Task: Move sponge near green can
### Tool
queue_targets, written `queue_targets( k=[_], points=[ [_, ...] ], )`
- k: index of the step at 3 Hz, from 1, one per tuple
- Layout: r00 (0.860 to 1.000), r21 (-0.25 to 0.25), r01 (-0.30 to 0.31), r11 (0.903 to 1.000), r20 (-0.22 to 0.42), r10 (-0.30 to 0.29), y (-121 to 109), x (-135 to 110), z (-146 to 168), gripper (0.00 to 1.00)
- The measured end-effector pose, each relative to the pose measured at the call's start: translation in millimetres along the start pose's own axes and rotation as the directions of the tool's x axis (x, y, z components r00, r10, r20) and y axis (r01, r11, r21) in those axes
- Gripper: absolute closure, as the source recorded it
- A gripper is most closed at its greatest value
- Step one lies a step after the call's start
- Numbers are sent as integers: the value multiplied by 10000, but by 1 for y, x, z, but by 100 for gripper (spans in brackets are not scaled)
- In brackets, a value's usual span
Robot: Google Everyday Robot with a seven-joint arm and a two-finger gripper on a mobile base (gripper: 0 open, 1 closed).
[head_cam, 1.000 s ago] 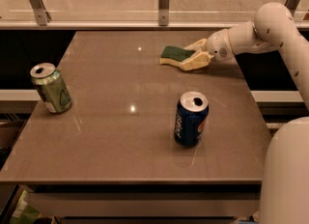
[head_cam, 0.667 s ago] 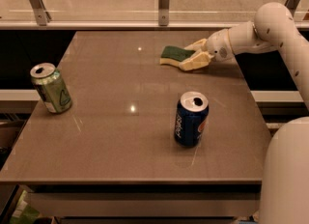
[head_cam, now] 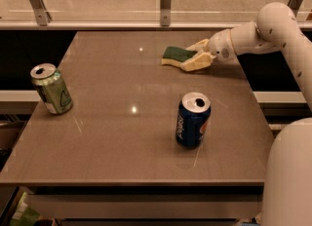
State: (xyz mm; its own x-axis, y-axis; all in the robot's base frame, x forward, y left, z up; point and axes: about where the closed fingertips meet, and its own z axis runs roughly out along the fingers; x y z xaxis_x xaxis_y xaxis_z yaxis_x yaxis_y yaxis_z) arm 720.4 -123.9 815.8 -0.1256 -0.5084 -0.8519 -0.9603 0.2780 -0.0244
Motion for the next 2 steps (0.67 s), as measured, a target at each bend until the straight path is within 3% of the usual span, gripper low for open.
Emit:
queue_targets(
  k=[2],
  points=[
    [10000,-1,0,10000,0,0,0,0,0,100]
  ],
)
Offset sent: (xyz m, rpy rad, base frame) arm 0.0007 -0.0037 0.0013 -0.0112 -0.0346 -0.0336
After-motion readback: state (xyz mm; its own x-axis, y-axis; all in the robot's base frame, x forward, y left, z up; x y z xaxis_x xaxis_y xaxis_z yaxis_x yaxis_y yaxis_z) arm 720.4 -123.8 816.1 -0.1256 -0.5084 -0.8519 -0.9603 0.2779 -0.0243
